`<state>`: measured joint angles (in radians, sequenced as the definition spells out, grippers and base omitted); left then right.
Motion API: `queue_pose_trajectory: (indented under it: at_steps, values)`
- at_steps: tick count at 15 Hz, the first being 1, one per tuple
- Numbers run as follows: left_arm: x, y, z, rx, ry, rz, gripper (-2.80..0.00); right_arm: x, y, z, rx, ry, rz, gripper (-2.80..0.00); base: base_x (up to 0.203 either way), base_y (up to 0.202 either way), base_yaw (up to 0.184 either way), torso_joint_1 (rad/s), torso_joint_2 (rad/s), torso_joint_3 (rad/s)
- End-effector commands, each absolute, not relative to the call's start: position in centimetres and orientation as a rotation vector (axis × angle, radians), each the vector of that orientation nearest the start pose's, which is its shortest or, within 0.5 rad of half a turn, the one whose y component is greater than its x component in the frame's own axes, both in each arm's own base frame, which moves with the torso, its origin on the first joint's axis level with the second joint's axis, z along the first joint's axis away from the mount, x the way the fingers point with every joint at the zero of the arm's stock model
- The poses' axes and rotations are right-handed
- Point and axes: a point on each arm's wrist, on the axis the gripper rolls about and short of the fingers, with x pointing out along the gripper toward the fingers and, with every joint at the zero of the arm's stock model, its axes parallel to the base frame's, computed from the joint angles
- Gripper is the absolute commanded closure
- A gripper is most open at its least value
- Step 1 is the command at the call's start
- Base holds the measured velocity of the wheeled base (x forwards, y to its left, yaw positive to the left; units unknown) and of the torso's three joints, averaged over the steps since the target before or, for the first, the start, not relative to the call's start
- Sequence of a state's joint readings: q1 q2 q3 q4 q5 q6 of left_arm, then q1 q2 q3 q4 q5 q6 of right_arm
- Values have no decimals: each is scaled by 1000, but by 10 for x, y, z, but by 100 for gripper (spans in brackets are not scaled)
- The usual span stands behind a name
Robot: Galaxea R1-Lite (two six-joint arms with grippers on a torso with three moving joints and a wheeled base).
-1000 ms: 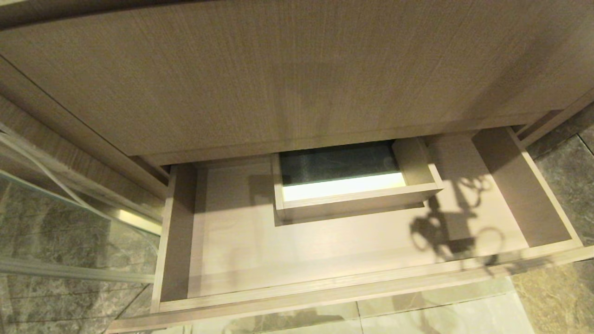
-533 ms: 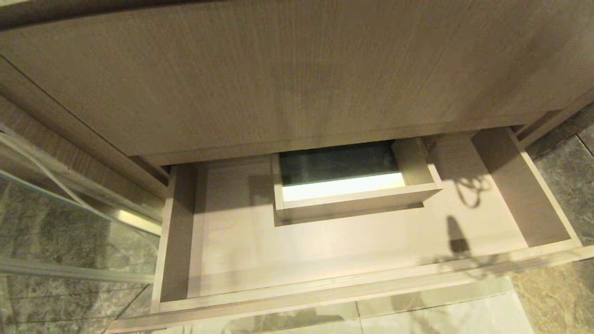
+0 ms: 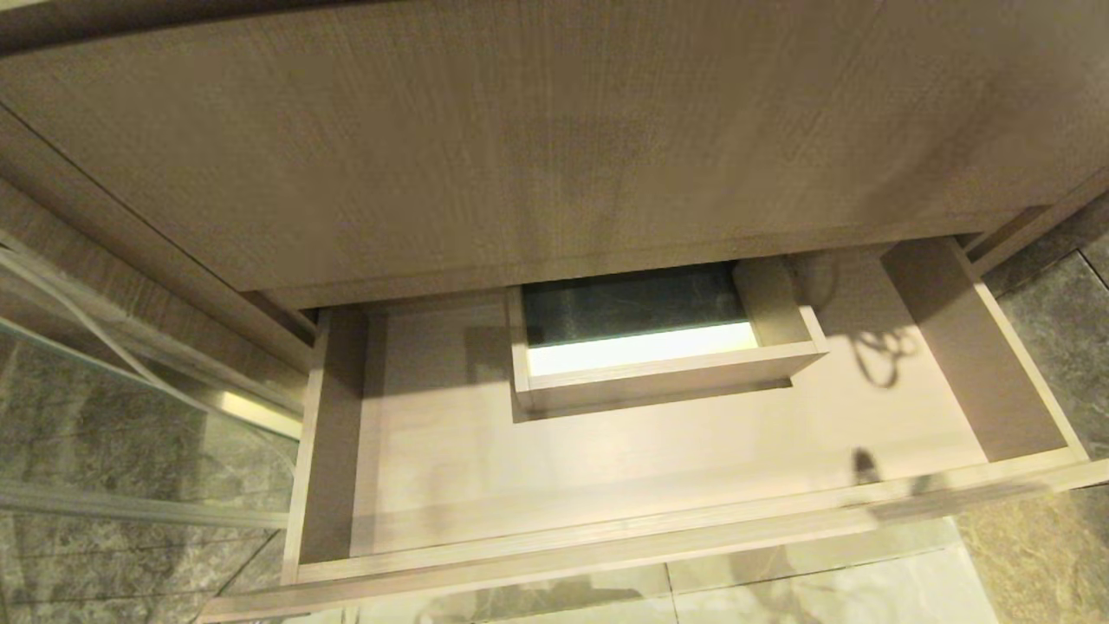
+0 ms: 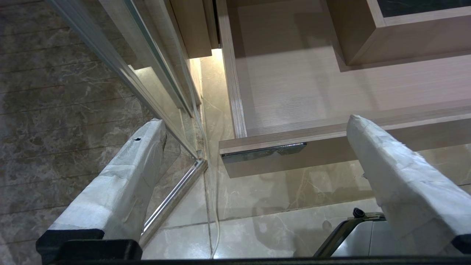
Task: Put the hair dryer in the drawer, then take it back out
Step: Close the drawer
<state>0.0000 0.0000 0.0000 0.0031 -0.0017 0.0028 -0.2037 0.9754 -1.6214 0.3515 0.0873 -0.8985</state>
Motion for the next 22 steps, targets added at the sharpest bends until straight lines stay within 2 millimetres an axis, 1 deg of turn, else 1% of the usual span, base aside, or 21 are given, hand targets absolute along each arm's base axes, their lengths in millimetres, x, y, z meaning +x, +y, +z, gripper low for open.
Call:
queue_pose_trajectory:
  at_steps: [1,3,4,5,6,14,15,16,17,18,19,20,21,22]
  values:
    - [-23,0,75,3,2,-2,-280,9,0,429,-935,-137,-240,0,0,0,0,0,0,0]
    - [-23,0,75,3,2,-2,-280,18,-3,402,-913,51,-194,0,0,0,0,0,0,0]
    - [-23,0,75,3,3,-2,-280,22,-4,395,-901,113,-180,0,0,0,0,0,0,0]
    - [-23,0,75,3,3,-2,-280,34,-9,385,-881,214,-159,0,0,0,0,0,0,0]
    - [-23,0,75,3,3,-2,-280,36,-10,382,-875,241,-159,0,0,0,0,0,0,0]
    - [-23,0,75,3,3,-2,-280,36,-10,382,-875,241,-159,0,0,0,0,0,0,0]
    - [-23,0,75,3,3,-2,-280,44,-13,376,-843,307,-173,0,0,0,0,0,0,0]
    - [-23,0,75,3,3,-2,-280,61,-22,357,-799,470,-239,0,0,0,0,0,0,0]
    - [-23,0,75,3,3,-2,-280,76,-30,333,-775,672,-344,0,0,0,0,0,0,0]
    - [-23,0,75,3,3,-2,-280,87,-37,314,-760,828,-414,0,0,0,0,0,0,0]
    - [-23,0,75,3,3,-2,-280,92,-39,306,-741,897,-436,0,0,0,0,0,0,0]
    - [-23,0,75,3,3,-2,-280,100,-42,301,-728,927,-439,0,0,0,0,0,0,0]
    - [-23,0,75,3,3,-2,-280,114,-48,294,-713,978,-440,0,0,0,0,0,0,0]
    - [-23,0,75,3,3,-2,-280,119,-51,291,-699,1000,-454,0,0,0,0,0,0,0]
